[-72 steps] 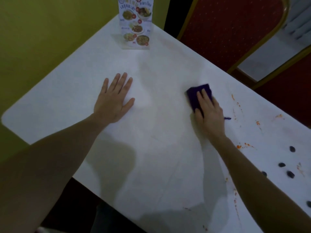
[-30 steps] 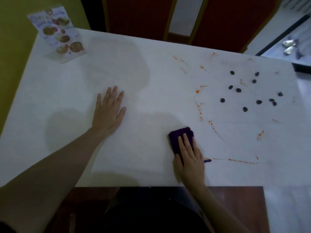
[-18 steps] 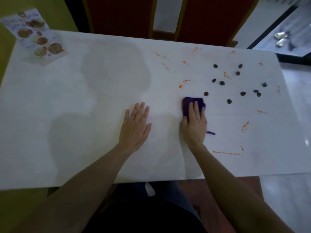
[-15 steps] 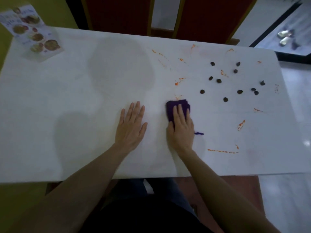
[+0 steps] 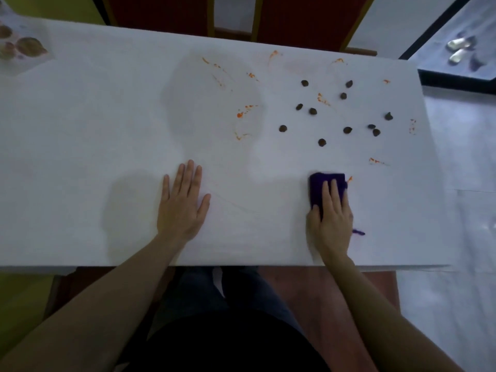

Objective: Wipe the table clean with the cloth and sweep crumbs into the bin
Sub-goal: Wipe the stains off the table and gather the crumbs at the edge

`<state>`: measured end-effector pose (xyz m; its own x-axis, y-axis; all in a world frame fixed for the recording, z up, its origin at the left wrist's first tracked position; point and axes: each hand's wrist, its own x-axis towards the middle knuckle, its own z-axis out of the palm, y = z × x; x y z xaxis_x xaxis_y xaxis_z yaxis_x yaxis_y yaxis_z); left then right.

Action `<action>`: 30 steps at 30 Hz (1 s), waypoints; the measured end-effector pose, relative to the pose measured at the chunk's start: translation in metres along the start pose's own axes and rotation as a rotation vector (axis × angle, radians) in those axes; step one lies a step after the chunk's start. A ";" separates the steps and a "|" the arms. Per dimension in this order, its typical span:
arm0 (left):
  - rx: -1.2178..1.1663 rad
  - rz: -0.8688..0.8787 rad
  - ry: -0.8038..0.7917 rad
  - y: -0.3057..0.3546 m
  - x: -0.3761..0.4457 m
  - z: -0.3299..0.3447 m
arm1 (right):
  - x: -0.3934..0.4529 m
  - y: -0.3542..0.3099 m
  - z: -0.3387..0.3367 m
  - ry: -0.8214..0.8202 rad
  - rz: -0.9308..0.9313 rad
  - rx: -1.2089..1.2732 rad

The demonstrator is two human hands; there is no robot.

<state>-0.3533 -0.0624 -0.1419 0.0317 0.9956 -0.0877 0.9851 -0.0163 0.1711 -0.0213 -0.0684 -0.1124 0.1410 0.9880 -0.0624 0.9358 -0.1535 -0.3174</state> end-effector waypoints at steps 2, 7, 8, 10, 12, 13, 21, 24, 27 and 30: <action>0.014 -0.002 0.008 0.001 -0.001 0.001 | 0.025 -0.013 0.003 0.005 0.062 0.000; 0.013 -0.014 0.003 0.004 -0.001 0.000 | 0.033 -0.074 0.022 -0.047 -0.088 -0.012; 0.013 -0.016 0.002 0.004 -0.002 0.000 | 0.022 -0.080 0.026 -0.057 -0.162 -0.012; 0.018 -0.016 0.004 0.005 -0.003 0.000 | -0.008 -0.081 0.030 -0.067 -0.309 0.003; 0.014 -0.014 0.009 0.005 -0.003 0.000 | -0.037 -0.063 0.028 -0.066 -0.388 0.014; 0.006 -0.013 0.010 0.004 -0.003 0.000 | -0.047 -0.049 0.026 -0.055 -0.388 0.016; -0.043 0.126 -0.005 0.055 0.000 0.001 | -0.025 0.070 -0.018 0.055 -0.015 -0.008; -0.024 0.140 -0.014 0.081 0.001 0.010 | 0.020 0.077 -0.027 0.060 0.151 -0.012; 0.019 0.130 -0.007 0.083 0.002 0.016 | 0.058 0.053 -0.023 0.077 0.214 -0.023; 0.020 0.133 -0.009 0.083 0.001 0.016 | 0.065 0.015 -0.010 0.041 0.137 0.010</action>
<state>-0.2687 -0.0644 -0.1437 0.1637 0.9837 -0.0746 0.9752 -0.1500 0.1625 0.0051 -0.0065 -0.1114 0.2809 0.9574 -0.0674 0.9035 -0.2874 -0.3181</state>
